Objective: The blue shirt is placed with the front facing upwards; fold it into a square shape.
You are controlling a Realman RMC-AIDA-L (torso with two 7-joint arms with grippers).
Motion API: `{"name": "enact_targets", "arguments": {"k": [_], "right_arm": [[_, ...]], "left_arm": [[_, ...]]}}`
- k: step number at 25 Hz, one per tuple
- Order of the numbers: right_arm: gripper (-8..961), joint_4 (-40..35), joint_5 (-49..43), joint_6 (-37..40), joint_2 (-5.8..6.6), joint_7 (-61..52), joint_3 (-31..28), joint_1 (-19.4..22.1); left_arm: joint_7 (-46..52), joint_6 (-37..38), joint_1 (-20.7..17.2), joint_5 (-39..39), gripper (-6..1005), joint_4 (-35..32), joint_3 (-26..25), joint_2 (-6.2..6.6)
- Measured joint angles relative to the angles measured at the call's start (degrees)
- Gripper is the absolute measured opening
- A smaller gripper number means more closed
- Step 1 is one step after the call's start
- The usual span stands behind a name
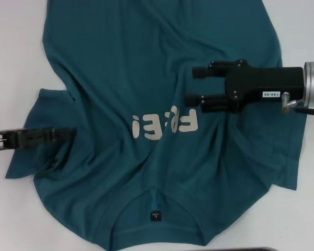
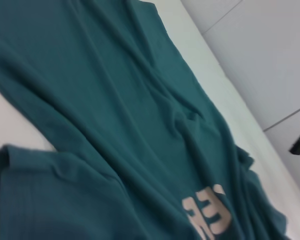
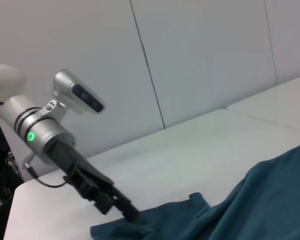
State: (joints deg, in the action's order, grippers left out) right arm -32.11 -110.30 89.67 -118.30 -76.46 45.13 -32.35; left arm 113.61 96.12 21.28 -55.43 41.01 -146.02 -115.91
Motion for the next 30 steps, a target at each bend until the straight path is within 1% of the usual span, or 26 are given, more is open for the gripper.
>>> {"name": "enact_targets", "arguments": {"k": [3, 6, 10, 15, 19, 24, 30], "right_arm": [[831, -0.34, 0.0, -0.01, -0.07, 0.0, -0.4, 0.0], [831, -0.39, 0.0, 0.08, -0.13, -0.02, -0.63, 0.0], [831, -0.41, 0.01, 0.09, -0.16, -0.25, -1.18, 0.0], [830, -0.41, 0.05, 0.05, -0.31, -0.16, -2.85, 0.0], [830, -0.42, 0.23, 0.15, -0.61, -0.05, -3.79, 0.0], [829, -0.44, 0.66, 0.12, -0.85, -0.03, -3.86, 0.01], [826, -0.44, 1.51, 0.0, -0.92, 0.0, -3.85, 0.08]], "left_arm": [[1.57, 2.53, -0.53, 1.15, 874, 0.03, -1.75, 1.03], [2.83, 4.95, -1.02, 3.82, 874, 0.04, -5.34, 1.85], [3.91, 7.35, -1.8, 7.85, 873, 0.1, -10.08, 2.32], [4.62, 9.06, -2.89, 11.83, 873, 0.28, -13.94, 2.9], [5.16, 10.55, -3.35, 15.0, 872, 1.3, -14.78, 3.02], [5.85, 10.21, -3.34, 16.94, 872, 1.7, -14.82, 3.04], [6.28, 9.28, -2.2, 20.38, 872, 1.42, -14.86, 3.4]]}}
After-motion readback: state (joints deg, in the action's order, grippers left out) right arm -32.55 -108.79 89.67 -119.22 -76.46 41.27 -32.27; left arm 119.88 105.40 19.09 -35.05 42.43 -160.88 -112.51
